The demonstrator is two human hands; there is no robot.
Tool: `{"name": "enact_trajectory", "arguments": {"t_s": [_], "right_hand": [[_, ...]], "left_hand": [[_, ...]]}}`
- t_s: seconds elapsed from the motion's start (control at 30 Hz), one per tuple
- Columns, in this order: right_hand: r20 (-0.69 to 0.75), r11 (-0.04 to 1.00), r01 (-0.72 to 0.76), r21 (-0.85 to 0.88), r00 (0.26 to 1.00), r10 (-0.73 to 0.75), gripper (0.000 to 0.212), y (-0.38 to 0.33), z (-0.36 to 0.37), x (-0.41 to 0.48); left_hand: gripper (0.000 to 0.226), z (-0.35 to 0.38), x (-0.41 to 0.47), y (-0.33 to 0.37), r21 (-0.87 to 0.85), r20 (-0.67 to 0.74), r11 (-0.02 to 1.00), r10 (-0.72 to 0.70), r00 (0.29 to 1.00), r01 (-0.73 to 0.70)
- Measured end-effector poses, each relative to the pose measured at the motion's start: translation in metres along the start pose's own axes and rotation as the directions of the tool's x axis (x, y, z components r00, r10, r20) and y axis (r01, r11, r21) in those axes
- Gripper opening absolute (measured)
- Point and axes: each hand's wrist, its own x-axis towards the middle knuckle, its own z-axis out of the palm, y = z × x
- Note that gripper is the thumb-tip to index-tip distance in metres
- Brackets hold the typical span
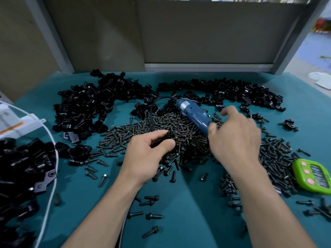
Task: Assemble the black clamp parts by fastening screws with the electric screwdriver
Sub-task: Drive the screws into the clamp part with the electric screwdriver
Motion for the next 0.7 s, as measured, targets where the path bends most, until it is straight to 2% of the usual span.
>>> {"name": "enact_trajectory", "arguments": {"t_s": [0.03, 0.07, 0.13, 0.23, 0.33, 0.4, 0.43, 0.47, 0.53, 0.57, 0.63, 0.7], "right_hand": [[0.103, 0.992, -0.011, -0.123, 0.994, 0.023, 0.045, 0.0, 0.0, 0.008], [0.219, 0.985, -0.011, -0.169, 0.975, 0.049, 0.05, -0.001, 0.001, 0.013], [0.334, 0.989, 0.003, -0.147, 0.941, 0.046, 0.043, -0.007, 0.009, 0.017], [0.292, 0.991, 0.04, -0.131, 0.956, 0.0, 0.038, -0.012, 0.021, 0.023], [0.249, 0.995, 0.003, -0.097, 0.968, 0.021, 0.049, -0.01, 0.021, 0.034], [0.294, 0.999, -0.046, 0.025, 0.955, 0.037, 0.062, -0.003, 0.019, 0.042], [0.357, 0.976, -0.125, 0.179, 0.933, 0.053, 0.065, -0.001, 0.016, 0.046], [0.423, 0.893, -0.238, 0.382, 0.904, 0.06, 0.065, 0.002, 0.013, 0.049], [0.547, 0.56, -0.478, 0.677, 0.835, 0.051, 0.056, 0.008, 0.007, 0.049], [0.594, 0.369, -0.561, 0.741, 0.804, 0.029, 0.05, 0.009, 0.004, 0.044], [0.651, 0.024, -0.651, 0.759, 0.756, -0.072, 0.046, 0.01, 0.002, 0.035], [0.652, -0.204, -0.683, 0.702, 0.731, -0.202, 0.052, 0.009, -0.001, 0.03]], "left_hand": [[0.029, -0.001, 0.001, -0.001, -0.021, -0.015, 1.0, -0.011, 1.0, 0.011], [0.03, -0.001, 0.002, -0.002, -0.045, -0.024, 0.999, -0.024, 0.999, 0.023], [0.033, -0.001, 0.005, -0.003, -0.083, -0.023, 0.995, -0.049, 0.999, 0.047], [0.036, -0.002, 0.008, -0.003, -0.164, -0.04, 0.985, -0.066, 0.997, 0.059], [0.024, -0.011, 0.013, 0.001, -0.348, -0.115, 0.937, -0.083, 0.99, 0.038], [0.018, -0.02, 0.016, 0.004, -0.455, -0.192, 0.89, -0.109, 0.975, 0.01], [0.016, -0.024, 0.018, 0.005, -0.489, -0.231, 0.872, -0.128, 0.964, -0.002], [0.014, -0.027, 0.019, 0.005, -0.509, -0.266, 0.86, -0.144, 0.953, -0.012], [0.011, -0.03, 0.021, 0.005, -0.524, -0.31, 0.851, -0.167, 0.936, -0.022], [0.011, -0.03, 0.022, 0.005, -0.524, -0.322, 0.851, -0.175, 0.93, -0.021], [0.012, -0.028, 0.022, 0.004, -0.516, -0.329, 0.856, -0.18, 0.927, -0.017], [0.015, -0.024, 0.021, 0.003, -0.494, -0.31, 0.87, -0.168, 0.936, -0.008]]}}
